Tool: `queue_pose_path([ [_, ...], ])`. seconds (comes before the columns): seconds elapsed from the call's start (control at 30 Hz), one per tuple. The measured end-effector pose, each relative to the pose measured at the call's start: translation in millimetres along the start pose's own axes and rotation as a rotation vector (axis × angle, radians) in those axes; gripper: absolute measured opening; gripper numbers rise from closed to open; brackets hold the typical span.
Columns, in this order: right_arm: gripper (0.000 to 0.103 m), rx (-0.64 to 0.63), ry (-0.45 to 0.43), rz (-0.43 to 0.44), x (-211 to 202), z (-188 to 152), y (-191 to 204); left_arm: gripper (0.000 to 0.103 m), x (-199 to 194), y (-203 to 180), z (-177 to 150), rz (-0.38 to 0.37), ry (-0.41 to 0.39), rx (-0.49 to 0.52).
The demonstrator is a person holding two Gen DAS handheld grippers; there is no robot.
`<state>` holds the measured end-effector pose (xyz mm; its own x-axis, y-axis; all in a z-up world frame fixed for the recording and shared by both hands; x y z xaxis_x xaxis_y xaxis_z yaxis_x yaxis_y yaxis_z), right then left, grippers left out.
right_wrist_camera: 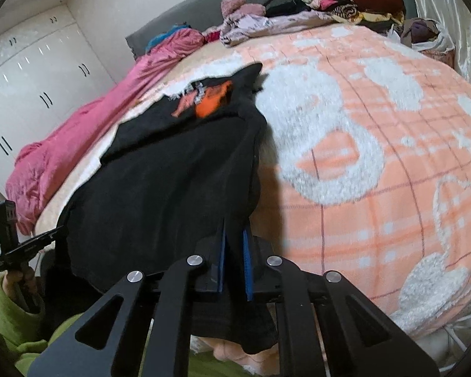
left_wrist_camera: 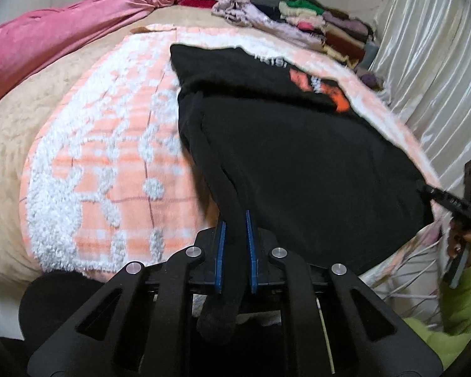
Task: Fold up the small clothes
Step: 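Lift the hem with both tools, fold it toward the collar, open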
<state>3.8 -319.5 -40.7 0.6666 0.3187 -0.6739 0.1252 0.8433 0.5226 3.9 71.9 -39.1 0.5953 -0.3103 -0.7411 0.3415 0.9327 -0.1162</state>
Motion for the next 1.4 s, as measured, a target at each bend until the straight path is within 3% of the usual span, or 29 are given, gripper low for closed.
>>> queue_pose_path([
  [0.2,0.008,-0.013,-0.072,0.056,-11,29,15,0.005,-14,13,22,-0.010,-0.070,-0.058],
  [0.3,0.008,-0.021,-0.111,0.076,-10,49,24,0.005,-19,21,39,0.024,-0.104,-0.064],
  [0.57,0.008,-0.058,-0.179,0.070,13,103,44,0.005,-8,44,78,0.048,-0.137,-0.101],
  [0.87,0.008,-0.025,-0.183,0.015,57,146,39,0.005,25,66,122,0.076,-0.128,-0.113],
  [1.23,0.009,0.014,-0.113,-0.089,118,162,21,0.006,79,90,144,0.102,-0.071,-0.124],
  [1.33,0.012,0.018,-0.103,-0.106,126,163,18,0.009,87,97,145,0.097,-0.073,-0.144],
  [1.4,0.015,0.022,-0.100,-0.110,128,164,17,0.021,86,101,145,0.108,-0.088,-0.152],
])
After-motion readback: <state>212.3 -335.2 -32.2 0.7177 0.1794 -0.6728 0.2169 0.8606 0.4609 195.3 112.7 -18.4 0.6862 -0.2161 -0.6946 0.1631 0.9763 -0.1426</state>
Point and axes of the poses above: each gripper's, at about its wrist camera, not at the fingertips, and x roughly the way its jaws point, y to its left, z to its top, the point moved 3 cm from there along x, roughly the way its jaws point, and after that the axes turned 14 degrees about x, right-handed, at the moved point
